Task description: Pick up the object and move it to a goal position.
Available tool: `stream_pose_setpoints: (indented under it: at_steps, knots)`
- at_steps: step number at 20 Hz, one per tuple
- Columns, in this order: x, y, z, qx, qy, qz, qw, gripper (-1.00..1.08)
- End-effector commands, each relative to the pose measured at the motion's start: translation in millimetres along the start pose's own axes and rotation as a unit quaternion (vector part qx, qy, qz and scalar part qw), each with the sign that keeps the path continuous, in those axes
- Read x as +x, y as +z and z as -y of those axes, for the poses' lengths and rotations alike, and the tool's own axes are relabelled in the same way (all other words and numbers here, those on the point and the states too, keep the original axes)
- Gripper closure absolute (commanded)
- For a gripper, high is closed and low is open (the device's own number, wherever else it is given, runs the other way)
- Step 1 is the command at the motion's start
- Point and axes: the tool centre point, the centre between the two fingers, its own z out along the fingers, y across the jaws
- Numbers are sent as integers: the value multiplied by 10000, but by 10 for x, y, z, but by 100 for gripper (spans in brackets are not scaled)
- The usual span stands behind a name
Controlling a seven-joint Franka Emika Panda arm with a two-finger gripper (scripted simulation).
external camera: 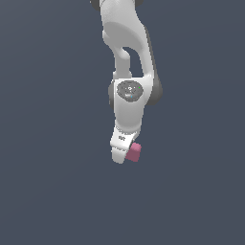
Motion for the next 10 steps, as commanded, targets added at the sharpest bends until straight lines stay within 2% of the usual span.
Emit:
stream_pose_setpoints:
  at_steps: [1, 5, 10]
  knots:
    - [-46, -217, -120, -144, -39, -64, 9999, 108]
    - [-148, -694, -353, -444, -138, -207, 9987, 108]
    - [-328, -1484, -675, -926, -298, -444, 9943, 108]
